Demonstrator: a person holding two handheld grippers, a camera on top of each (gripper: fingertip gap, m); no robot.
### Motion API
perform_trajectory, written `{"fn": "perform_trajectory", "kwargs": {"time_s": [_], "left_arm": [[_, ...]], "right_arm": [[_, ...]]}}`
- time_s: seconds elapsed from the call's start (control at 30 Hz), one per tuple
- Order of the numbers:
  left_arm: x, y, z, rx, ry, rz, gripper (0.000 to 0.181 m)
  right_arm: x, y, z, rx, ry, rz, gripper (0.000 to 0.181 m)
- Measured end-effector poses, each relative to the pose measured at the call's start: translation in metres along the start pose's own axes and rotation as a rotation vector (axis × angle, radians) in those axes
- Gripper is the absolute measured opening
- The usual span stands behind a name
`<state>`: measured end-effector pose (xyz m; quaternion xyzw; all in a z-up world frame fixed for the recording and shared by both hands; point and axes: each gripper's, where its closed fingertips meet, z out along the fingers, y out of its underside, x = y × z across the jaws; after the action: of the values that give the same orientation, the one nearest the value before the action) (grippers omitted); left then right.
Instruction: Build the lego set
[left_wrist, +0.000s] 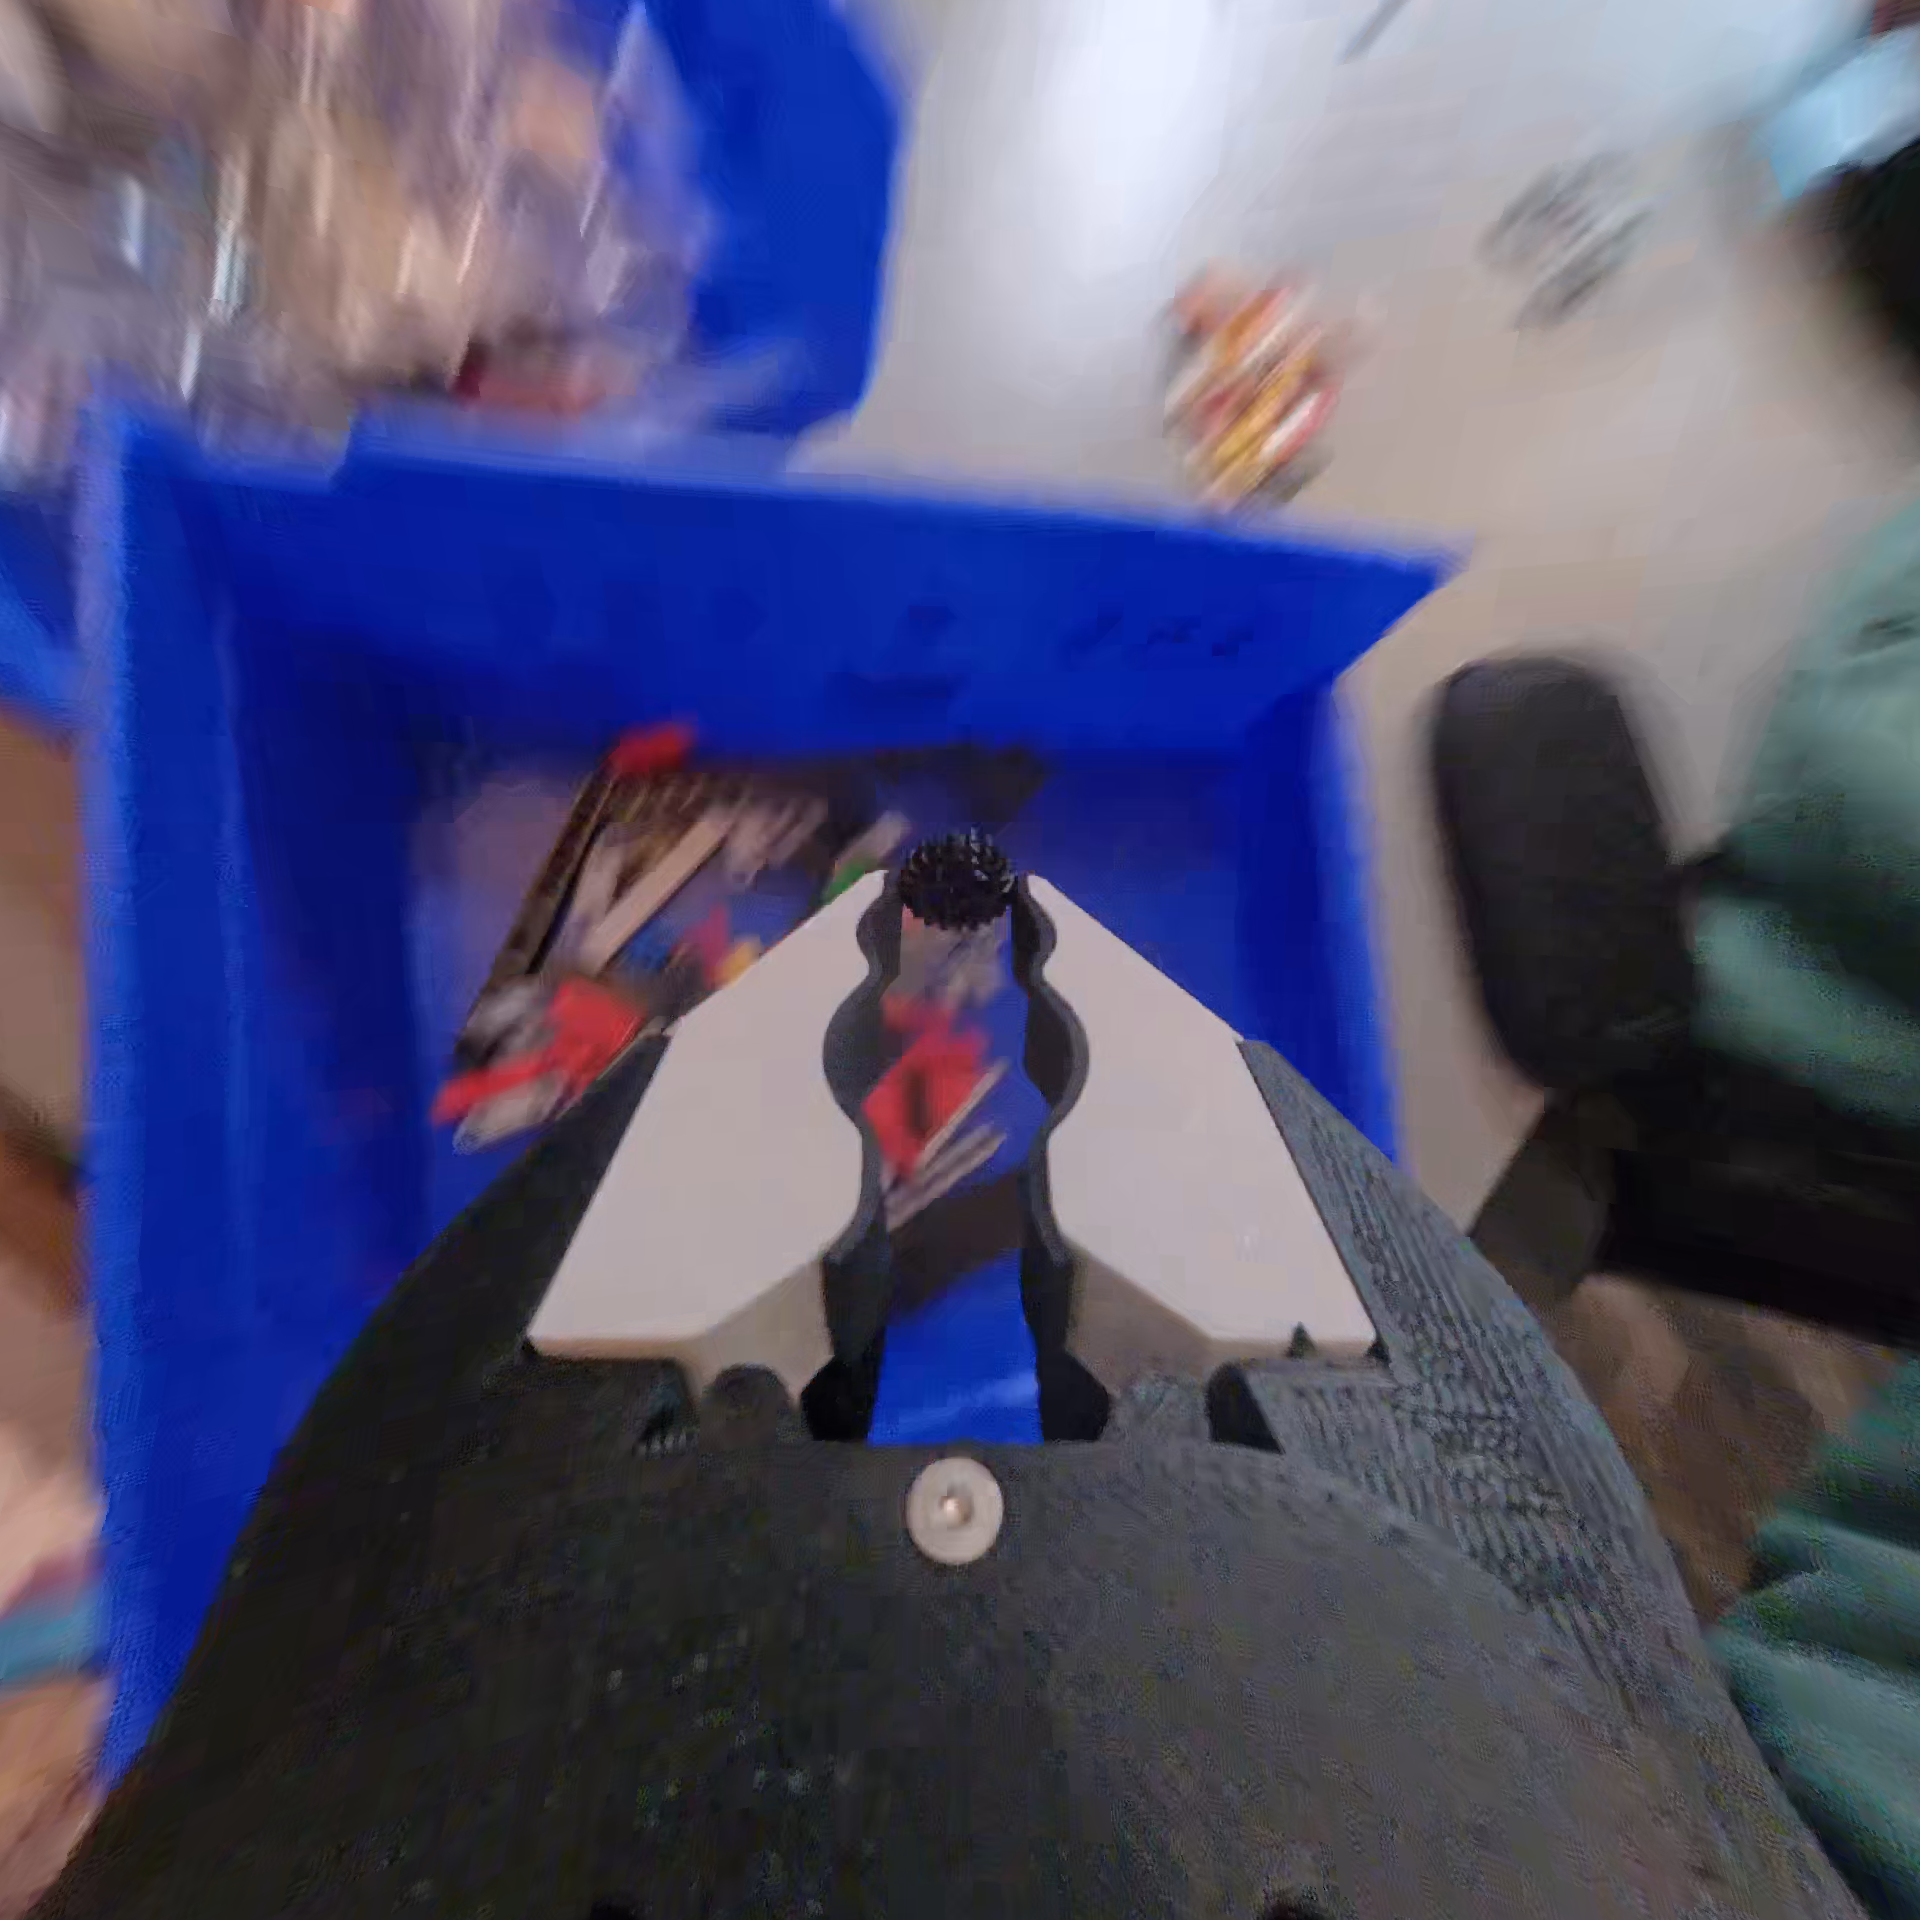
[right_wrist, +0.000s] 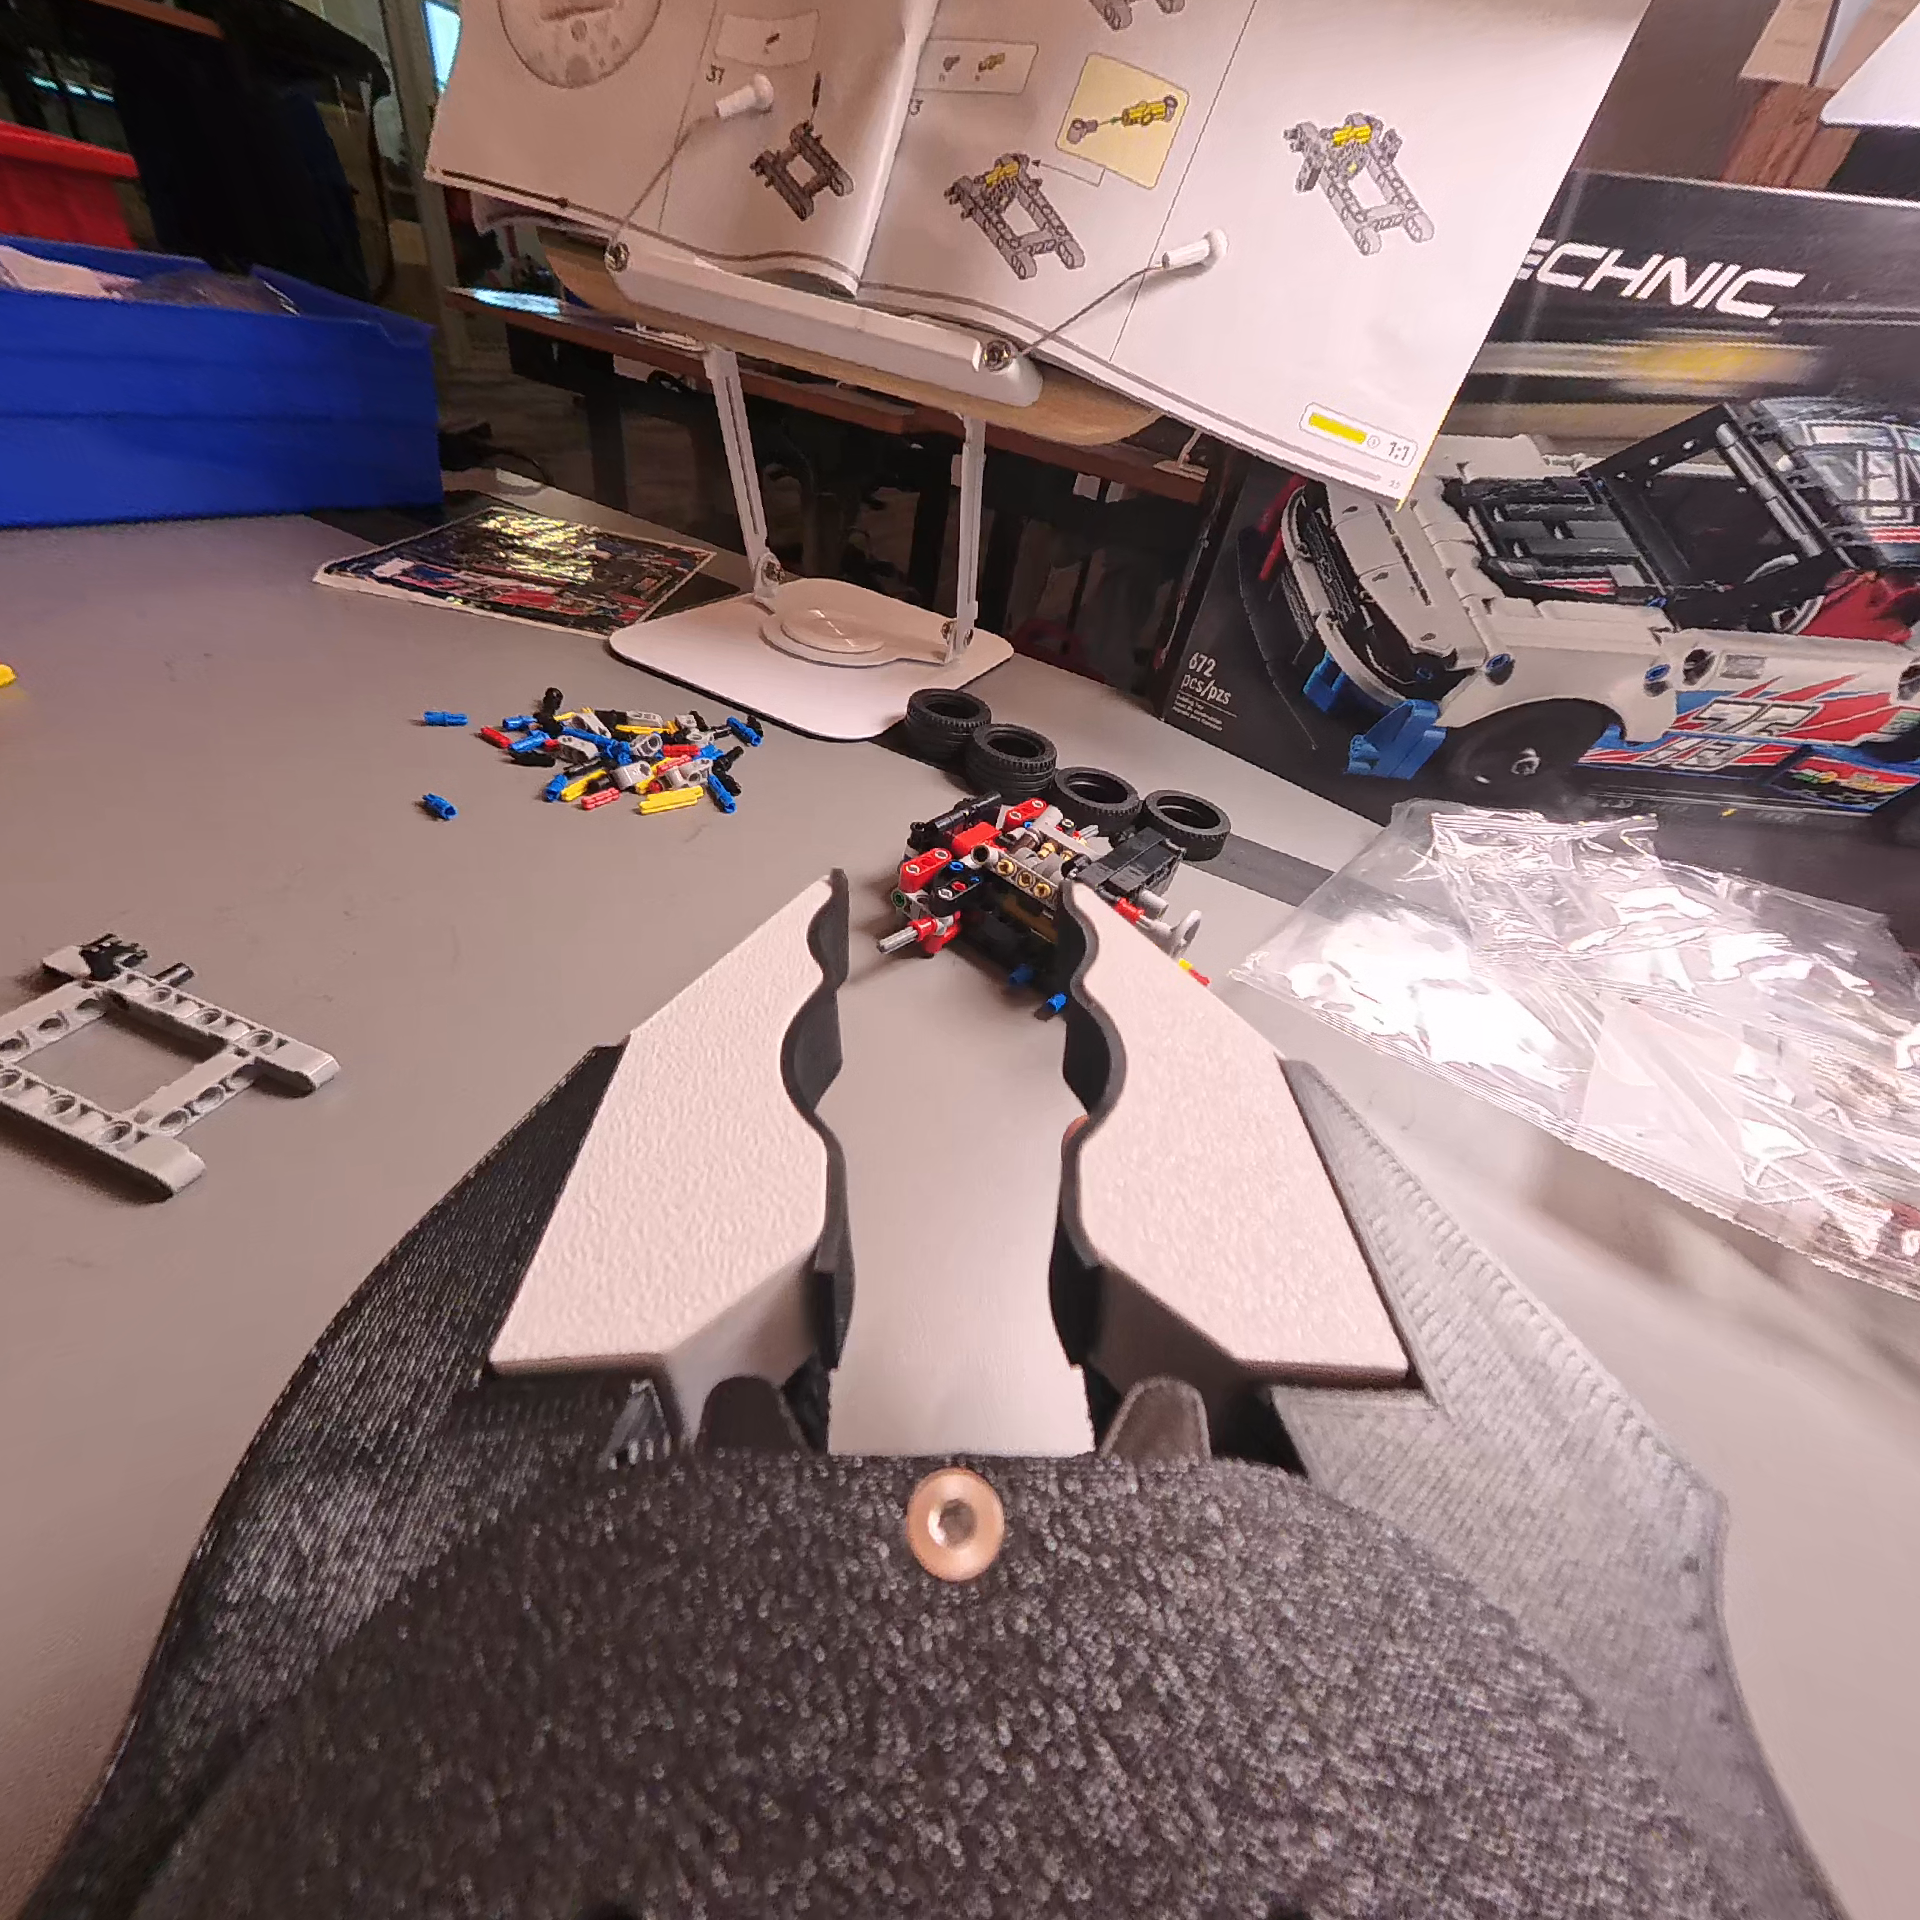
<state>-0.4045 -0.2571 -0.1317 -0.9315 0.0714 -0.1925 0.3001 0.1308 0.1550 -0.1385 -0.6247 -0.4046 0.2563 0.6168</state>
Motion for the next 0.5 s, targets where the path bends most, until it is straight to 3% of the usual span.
{"fn": "perform_trajectory", "kwargs": {"time_s": [0.03,0.13,0.2,0.33,0.5], "left_arm": [[0.021,-0.021,-0.007,0.132,0.085,0.029,0.02],[0.09,-0.073,-0.032,0.453,0.315,0.173,0.019],[0.134,-0.094,-0.043,0.591,0.442,0.276,0.019],[0.196,-0.119,-0.046,0.737,0.606,0.439,0.019],[0.233,-0.142,-0.029,0.768,0.713,0.517,0.019]], "right_arm": [[-0.001,-0.001,0.0,0.004,-0.003,-0.002,0.038],[-0.005,-0.005,-0.001,0.017,-0.015,-0.01,0.039],[-0.008,-0.008,-0.002,0.026,-0.024,-0.021,0.039],[-0.013,-0.014,-0.005,0.043,-0.037,-0.048,0.038],[-0.018,-0.02,-0.011,0.07,-0.06,-0.049,0.038]]}}
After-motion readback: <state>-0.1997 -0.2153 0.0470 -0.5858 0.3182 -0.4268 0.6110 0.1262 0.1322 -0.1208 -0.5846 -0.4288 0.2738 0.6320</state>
